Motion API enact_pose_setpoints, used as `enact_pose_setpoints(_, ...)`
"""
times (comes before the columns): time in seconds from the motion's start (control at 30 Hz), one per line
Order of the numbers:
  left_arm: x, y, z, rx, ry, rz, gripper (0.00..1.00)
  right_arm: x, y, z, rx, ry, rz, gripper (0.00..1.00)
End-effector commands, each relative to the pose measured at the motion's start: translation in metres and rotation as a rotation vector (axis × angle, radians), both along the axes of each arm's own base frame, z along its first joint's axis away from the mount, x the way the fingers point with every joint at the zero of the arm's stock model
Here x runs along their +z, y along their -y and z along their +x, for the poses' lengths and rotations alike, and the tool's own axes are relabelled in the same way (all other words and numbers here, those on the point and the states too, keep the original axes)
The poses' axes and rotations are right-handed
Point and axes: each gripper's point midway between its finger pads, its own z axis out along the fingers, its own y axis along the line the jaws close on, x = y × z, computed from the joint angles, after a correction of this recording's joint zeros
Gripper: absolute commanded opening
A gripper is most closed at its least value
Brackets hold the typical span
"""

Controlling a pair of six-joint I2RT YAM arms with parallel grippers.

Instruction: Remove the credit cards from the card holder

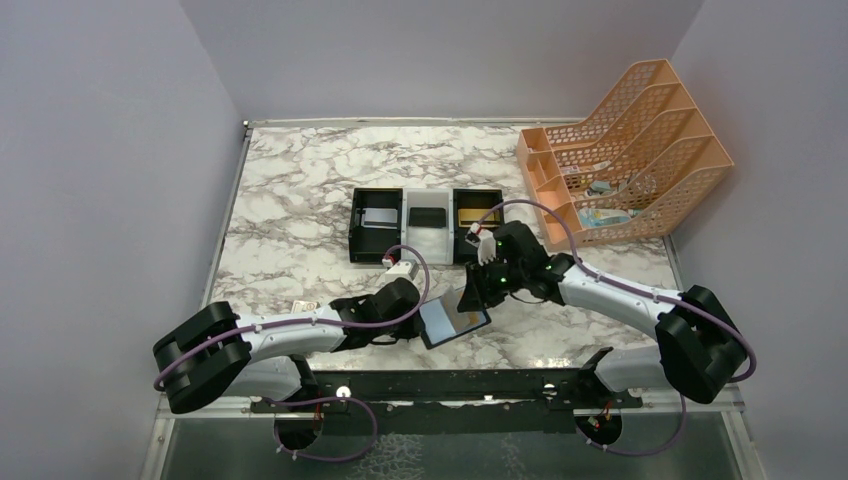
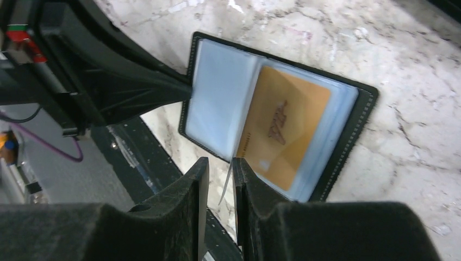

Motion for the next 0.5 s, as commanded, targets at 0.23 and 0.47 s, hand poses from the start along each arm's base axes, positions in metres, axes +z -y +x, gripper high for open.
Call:
enact_pose_setpoints(0.23, 0.004, -0.013, 0.001, 0.042, 0.035, -0.001, 0.15, 0.023, -0.044, -0.027, 0.155, -0.038, 0.173, 0.29)
enact_pose_setpoints(0.47, 0.026, -0.034, 0.004, 0.131, 0.074, -0.013, 0.22, 0.043, -0.076, -0.048, 0.246, -0.023, 0.283, 0.32)
